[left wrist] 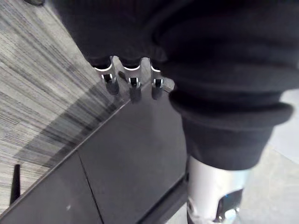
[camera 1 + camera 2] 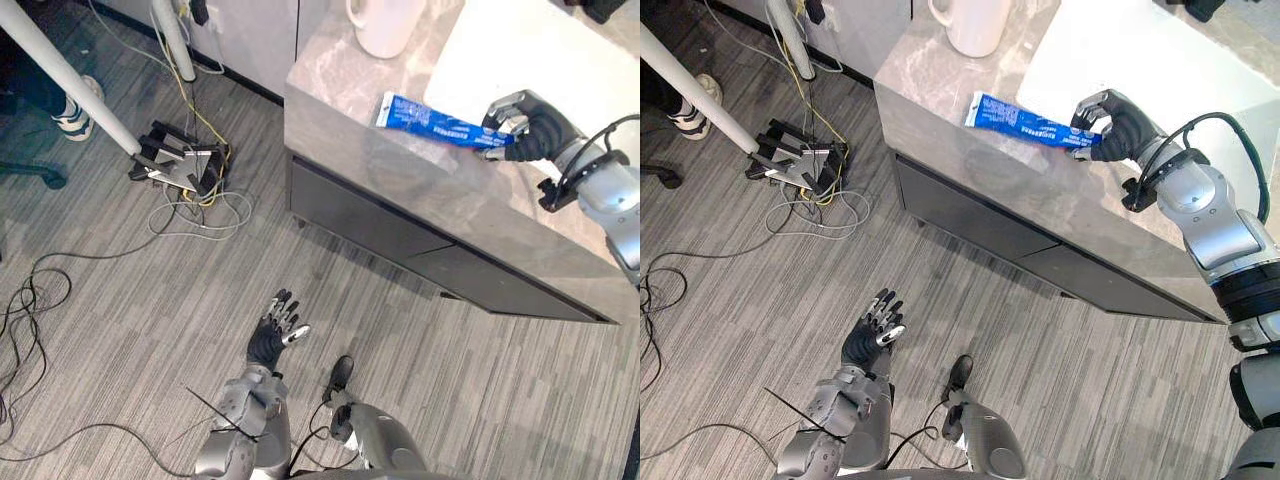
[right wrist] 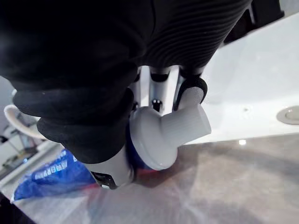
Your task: Organize washtable
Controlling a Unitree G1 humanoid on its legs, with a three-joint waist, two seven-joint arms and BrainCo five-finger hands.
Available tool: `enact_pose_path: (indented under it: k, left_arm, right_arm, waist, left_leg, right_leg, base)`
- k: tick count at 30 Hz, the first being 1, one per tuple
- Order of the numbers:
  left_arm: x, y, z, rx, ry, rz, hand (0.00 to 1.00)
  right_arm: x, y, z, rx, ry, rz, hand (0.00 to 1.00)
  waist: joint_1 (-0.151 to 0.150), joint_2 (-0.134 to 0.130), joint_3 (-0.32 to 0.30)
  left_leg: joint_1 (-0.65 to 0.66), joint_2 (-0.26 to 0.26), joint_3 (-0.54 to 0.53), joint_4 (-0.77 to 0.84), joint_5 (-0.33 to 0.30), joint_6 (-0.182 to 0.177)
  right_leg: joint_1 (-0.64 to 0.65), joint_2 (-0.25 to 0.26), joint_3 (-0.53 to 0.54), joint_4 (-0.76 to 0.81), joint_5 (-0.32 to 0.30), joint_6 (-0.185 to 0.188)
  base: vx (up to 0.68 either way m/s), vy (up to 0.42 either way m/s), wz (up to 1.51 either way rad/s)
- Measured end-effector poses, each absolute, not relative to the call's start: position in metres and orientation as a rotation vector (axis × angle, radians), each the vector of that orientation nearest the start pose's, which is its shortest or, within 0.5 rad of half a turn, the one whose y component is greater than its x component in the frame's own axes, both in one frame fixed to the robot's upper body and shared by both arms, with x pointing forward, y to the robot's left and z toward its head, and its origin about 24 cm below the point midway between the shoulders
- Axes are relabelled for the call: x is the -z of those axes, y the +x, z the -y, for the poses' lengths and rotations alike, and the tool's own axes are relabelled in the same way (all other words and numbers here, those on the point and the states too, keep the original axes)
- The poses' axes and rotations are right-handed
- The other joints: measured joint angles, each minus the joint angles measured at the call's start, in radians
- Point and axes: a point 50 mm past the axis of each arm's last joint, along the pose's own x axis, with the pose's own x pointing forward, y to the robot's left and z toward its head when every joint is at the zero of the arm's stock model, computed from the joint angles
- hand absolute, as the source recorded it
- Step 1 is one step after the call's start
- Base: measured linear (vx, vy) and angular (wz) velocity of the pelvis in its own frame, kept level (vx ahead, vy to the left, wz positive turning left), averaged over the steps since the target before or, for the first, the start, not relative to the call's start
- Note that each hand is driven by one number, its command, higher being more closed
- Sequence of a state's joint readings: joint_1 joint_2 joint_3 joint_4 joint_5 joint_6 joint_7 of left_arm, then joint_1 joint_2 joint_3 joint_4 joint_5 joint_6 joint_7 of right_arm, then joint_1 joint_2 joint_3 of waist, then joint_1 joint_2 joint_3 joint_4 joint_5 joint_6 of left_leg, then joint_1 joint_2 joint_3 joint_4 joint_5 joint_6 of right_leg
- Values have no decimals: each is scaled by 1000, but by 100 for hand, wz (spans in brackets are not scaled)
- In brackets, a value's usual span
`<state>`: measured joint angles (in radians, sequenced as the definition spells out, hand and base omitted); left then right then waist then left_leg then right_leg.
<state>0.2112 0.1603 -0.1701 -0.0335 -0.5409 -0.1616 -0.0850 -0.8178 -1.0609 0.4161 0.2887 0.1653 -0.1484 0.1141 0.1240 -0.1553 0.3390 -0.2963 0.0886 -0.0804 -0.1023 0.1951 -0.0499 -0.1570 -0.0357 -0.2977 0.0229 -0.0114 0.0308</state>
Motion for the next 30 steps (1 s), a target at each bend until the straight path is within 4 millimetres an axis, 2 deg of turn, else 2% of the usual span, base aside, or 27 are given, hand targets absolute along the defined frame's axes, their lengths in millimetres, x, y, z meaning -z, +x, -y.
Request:
enact_pose_path:
  k: [3,5,7,8,10,12,14,17,19,21,30]
  left_arm:
    - [-39,216,-159,141,-402,57,0]
    - [-56,224,-159,166,-419,126,0]
    - [-76,229,-157,188,-462,213,0]
    - [-81,230,-156,199,-467,234,0]
    - [-95,235,-154,227,-481,287,0]
    - [-104,240,-151,252,-483,319,0]
    - [-112,245,-143,291,-481,344,0]
    - [-124,251,-129,361,-475,372,0]
    - [-127,254,-129,370,-461,380,0]
    - [-130,256,-129,382,-443,377,0]
    - [-125,267,-119,400,-456,309,0]
  right_arm:
    - [-270,337,244,-164,-958,454,100]
    - [-277,330,247,-138,-888,507,100]
    - [-283,323,248,-114,-772,575,100]
    - [-283,321,248,-109,-744,588,100]
    - [-272,317,246,-113,-661,600,100]
    - [-250,314,235,-155,-586,585,100]
    - [-235,309,227,-180,-529,582,100]
    - [-210,298,207,-234,-415,574,100]
    - [-201,292,196,-257,-356,579,100]
    - [-196,286,190,-271,-319,582,100]
    - [-182,285,176,-289,-214,567,100]
  waist:
    - [0,25,-13]
    - [-1,49,-26]
    - [-8,88,-75]
    - [-10,98,-87]
    - [-21,115,-109]
    - [-44,129,-157]
    - [-56,142,-169]
    - [-73,154,-187]
    - [-85,160,-200]
    - [-88,161,-214]
    - [-93,157,-242]
  left_leg:
    - [35,-5,2,0,2,-3]
    - [53,-16,1,0,3,-4]
    - [65,-30,2,0,3,-4]
    - [70,-34,2,0,3,-4]
    - [98,-41,2,-1,3,-4]
    - [107,-45,1,-1,3,-4]
    - [112,-41,0,-1,3,-4]
    - [121,-34,2,-2,3,-3]
    - [121,-33,4,-2,3,-3]
    - [123,-33,9,-2,3,-3]
    - [132,-35,21,-1,7,2]
  right_leg:
    - [38,-2,-1,-3,-4,5]
    - [59,-7,-9,-4,-9,10]
    - [73,-21,-12,-4,-15,17]
    - [79,-24,-14,-4,-16,19]
    - [109,-34,-17,-5,-21,26]
    - [118,-36,-20,-4,-24,28]
    - [120,-33,-19,3,-25,27]
    - [119,-30,-9,11,-27,23]
    - [119,-30,-6,11,-26,23]
    - [118,-30,0,9,-20,22]
    - [121,-32,11,10,-12,24]
  base:
    - [19,-2,5]
    - [34,11,13]
    - [46,40,9]
    - [48,32,9]
    - [24,19,8]
    - [2,3,2]
    - [-46,-5,-3]
    - [-95,-9,-8]
    - [-49,2,-4]
    - [-29,1,-8]
    - [-3,-2,-3]
